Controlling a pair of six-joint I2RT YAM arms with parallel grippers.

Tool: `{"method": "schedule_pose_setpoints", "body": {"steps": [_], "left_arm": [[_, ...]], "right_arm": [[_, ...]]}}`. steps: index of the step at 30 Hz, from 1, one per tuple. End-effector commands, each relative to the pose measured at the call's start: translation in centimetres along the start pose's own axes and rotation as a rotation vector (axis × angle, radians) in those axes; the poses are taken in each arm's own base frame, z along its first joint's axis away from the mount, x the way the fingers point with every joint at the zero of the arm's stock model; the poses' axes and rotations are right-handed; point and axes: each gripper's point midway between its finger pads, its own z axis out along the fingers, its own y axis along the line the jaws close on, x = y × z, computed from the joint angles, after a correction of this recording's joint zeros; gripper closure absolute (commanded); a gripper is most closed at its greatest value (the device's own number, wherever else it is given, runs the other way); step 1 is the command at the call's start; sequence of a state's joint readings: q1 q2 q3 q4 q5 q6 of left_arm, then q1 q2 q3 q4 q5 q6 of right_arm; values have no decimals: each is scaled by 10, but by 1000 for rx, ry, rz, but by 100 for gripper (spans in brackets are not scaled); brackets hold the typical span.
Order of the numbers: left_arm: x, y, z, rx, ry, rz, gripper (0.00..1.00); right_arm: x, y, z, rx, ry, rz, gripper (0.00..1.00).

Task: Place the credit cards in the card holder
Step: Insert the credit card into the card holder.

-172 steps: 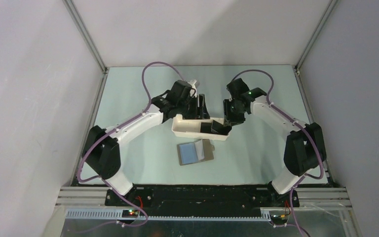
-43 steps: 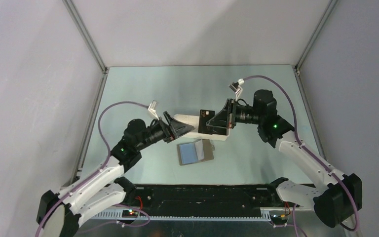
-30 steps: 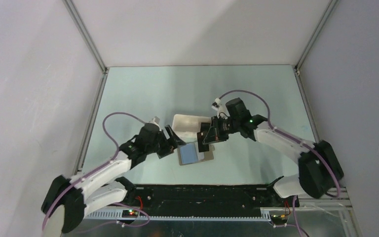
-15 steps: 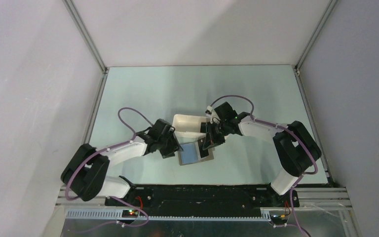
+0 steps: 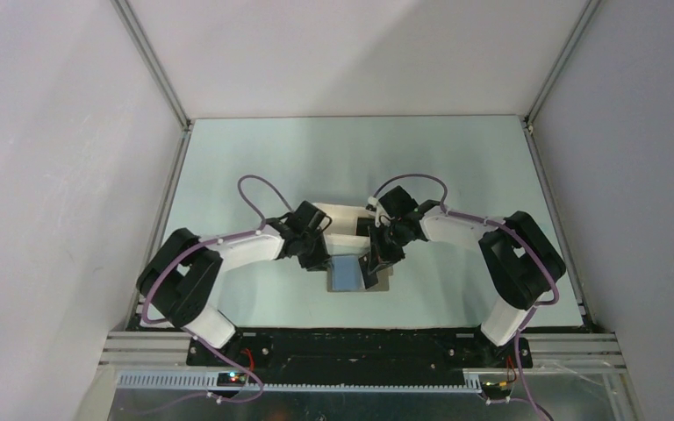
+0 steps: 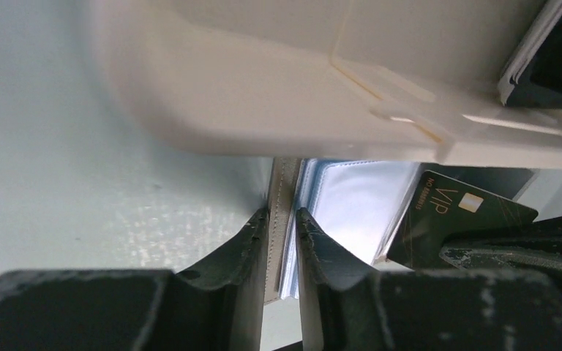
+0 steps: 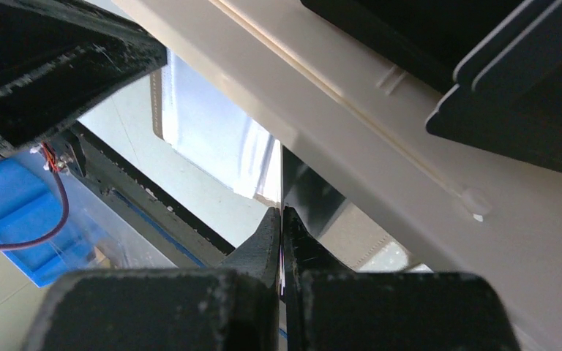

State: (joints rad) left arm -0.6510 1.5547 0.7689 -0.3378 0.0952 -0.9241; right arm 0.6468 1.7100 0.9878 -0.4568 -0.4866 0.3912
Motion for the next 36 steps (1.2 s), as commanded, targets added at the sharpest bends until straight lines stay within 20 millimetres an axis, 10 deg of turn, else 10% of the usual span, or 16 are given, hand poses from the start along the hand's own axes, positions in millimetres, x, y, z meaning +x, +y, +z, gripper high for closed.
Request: {"method": "schedule_pose_setpoints", "body": {"steps": [1, 17, 36], "left_arm": [[21, 9, 5, -83, 55, 79, 74], [30, 8, 6, -92, 56, 91, 74], [31, 3, 8, -87, 62, 127, 75]], "right_arm": [[-3, 10, -9, -31, -9, -46, 100], [29, -1, -7, -120, 62, 70, 100], [20, -2, 0, -211, 46, 65, 100]]}}
